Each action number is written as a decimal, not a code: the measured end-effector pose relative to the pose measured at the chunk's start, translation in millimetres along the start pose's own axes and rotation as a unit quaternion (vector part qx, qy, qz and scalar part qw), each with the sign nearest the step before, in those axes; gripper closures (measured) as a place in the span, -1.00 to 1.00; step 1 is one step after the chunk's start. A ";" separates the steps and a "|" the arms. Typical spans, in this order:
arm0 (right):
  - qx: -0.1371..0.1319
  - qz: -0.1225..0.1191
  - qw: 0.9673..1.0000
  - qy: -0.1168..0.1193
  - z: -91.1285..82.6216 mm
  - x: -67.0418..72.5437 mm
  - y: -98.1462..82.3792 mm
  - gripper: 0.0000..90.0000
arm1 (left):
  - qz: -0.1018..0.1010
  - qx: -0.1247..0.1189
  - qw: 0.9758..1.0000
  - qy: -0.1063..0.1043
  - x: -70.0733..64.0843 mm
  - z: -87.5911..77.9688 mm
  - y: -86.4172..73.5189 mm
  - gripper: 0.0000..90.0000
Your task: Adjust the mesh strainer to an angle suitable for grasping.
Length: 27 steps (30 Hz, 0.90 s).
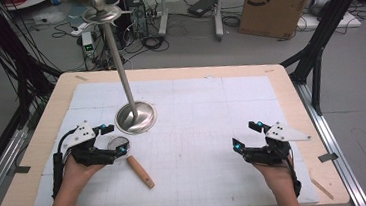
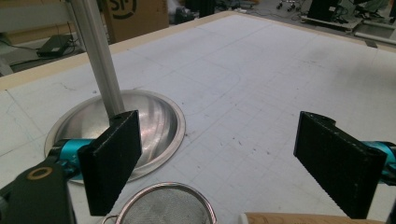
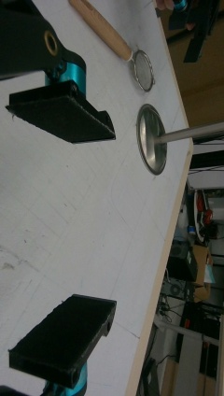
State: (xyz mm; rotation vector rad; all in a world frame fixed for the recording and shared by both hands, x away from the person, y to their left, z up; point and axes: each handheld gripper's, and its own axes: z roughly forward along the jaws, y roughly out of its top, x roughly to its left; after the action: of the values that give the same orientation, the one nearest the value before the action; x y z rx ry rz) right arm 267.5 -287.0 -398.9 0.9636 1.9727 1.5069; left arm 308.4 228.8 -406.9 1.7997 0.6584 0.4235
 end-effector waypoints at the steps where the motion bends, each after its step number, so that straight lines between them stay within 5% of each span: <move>1: -0.001 0.000 1.000 -0.001 0.4 -0.3 -0.2 -0.68 | -0.001 0.001 1.000 -0.001 0.1 0.1 -0.1 -0.65; 8: 0.001 0.002 1.000 0.001 0.9 -0.1 -1.5 -0.68 | 0.002 0.003 1.000 -0.007 -0.7 0.9 -0.3 -0.65; 16: 0.010 0.007 1.000 0.004 0.7 0.1 -4.4 -0.68 | 0.000 0.014 0.999 -0.041 -1.6 3.1 -1.4 -0.53; 27: 0.017 0.003 1.000 0.005 4.7 0.3 -6.0 -0.68 | 0.039 0.046 0.994 -0.090 -10.4 8.0 -4.8 0.19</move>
State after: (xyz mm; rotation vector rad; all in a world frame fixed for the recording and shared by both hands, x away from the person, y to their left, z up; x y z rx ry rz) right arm 269.2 -284.7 -406.0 0.9771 2.0105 1.4894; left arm 303.9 217.4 -413.7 1.9306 0.4904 0.2820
